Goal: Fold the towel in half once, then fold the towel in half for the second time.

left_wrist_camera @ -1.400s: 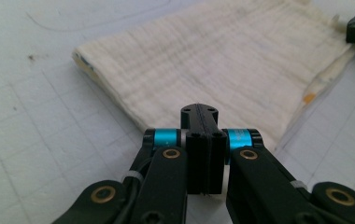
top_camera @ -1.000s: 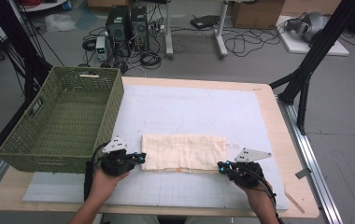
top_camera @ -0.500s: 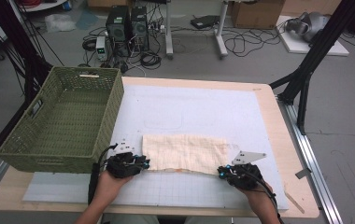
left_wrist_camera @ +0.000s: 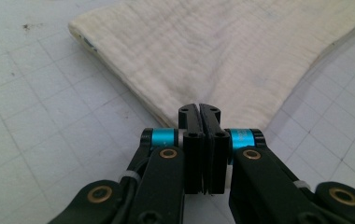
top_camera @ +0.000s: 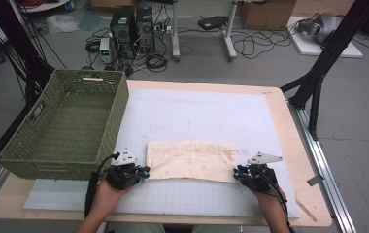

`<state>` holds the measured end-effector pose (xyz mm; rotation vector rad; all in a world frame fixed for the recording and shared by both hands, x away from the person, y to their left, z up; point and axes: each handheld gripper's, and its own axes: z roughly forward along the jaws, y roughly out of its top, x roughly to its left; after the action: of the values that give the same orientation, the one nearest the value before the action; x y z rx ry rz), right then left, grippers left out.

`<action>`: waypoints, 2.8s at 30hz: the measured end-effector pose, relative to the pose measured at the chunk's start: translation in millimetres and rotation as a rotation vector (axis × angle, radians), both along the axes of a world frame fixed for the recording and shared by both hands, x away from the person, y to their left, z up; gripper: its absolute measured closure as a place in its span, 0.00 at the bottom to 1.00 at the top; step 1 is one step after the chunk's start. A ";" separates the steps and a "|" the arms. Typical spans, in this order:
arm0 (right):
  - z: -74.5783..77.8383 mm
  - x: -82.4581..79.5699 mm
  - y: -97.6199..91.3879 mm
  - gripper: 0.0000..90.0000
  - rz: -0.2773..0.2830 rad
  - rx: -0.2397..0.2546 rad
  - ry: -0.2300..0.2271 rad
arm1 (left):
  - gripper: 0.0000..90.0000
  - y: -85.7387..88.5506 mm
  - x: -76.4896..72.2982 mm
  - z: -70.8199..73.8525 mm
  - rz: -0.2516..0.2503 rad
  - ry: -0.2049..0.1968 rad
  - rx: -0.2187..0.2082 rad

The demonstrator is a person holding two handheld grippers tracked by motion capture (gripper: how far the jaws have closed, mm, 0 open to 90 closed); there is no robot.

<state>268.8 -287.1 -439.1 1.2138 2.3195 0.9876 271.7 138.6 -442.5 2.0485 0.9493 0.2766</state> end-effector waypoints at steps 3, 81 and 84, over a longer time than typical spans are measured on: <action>3.5 0.3 -3.2 0.80 -0.017 0.037 -0.024 | 0.87 2.2 2.1 1.3 0.025 -0.006 -0.046; 24.7 11.1 -18.5 0.13 -0.035 0.108 -0.217 | 0.20 -4.0 55.8 26.5 0.071 -0.220 -0.288; 24.7 12.4 -18.7 0.13 -0.037 0.111 -0.216 | 0.20 -3.4 56.3 25.9 0.073 -0.215 -0.287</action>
<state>281.2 -305.8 -414.4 1.1252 2.0929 1.1849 328.0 135.2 -416.6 1.6886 0.8774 0.3694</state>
